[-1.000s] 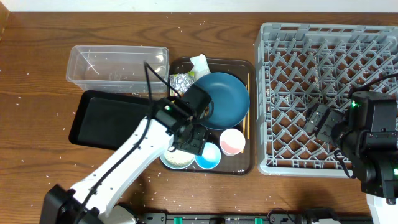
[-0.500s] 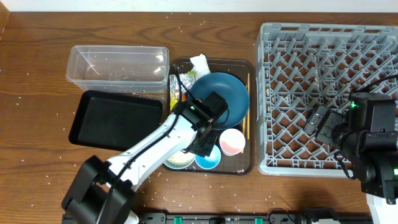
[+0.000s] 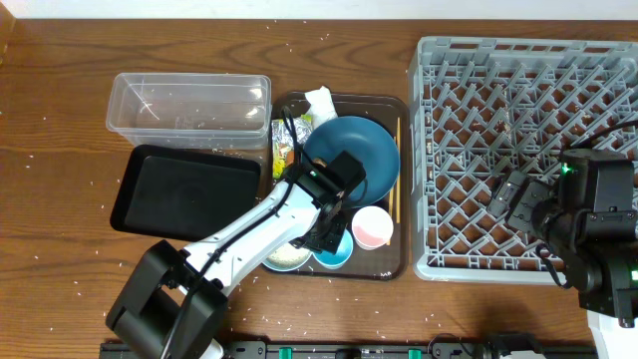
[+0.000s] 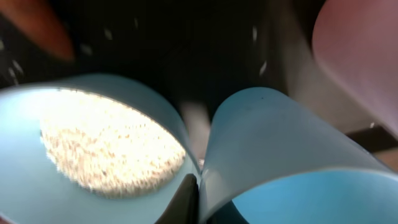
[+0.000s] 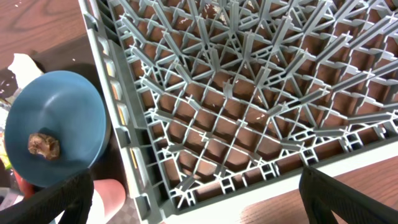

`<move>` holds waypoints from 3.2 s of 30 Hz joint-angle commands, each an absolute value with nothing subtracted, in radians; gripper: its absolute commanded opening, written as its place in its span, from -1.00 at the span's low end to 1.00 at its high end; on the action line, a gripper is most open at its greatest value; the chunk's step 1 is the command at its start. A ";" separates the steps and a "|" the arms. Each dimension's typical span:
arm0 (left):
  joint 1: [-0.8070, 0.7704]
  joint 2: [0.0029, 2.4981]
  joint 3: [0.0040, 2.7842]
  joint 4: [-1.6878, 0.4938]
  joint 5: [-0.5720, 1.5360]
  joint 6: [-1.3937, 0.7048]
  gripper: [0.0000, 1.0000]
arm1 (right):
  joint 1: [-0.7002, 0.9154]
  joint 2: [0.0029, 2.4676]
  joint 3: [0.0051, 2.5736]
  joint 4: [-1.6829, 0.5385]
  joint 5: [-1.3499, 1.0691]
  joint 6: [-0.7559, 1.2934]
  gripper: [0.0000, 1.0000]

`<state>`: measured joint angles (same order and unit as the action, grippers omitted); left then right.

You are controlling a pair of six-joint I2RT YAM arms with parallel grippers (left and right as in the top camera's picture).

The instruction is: Sort waste into correct bins and load items into the dishwasher rack

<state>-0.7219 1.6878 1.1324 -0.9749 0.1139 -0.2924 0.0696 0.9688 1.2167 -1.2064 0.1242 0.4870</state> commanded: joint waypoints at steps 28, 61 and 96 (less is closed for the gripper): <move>-0.304 1.422 1.282 -0.678 1.459 -0.234 -0.88 | 0.090 0.965 1.237 -0.871 -0.863 0.165 0.74; -0.304 1.422 1.282 -0.588 1.393 -0.257 0.96 | 0.185 0.913 1.238 -0.949 -0.593 0.075 -0.14; -0.304 1.422 1.282 -0.589 1.382 -0.257 0.96 | -0.533 1.367 1.256 -1.422 0.093 0.291 -0.13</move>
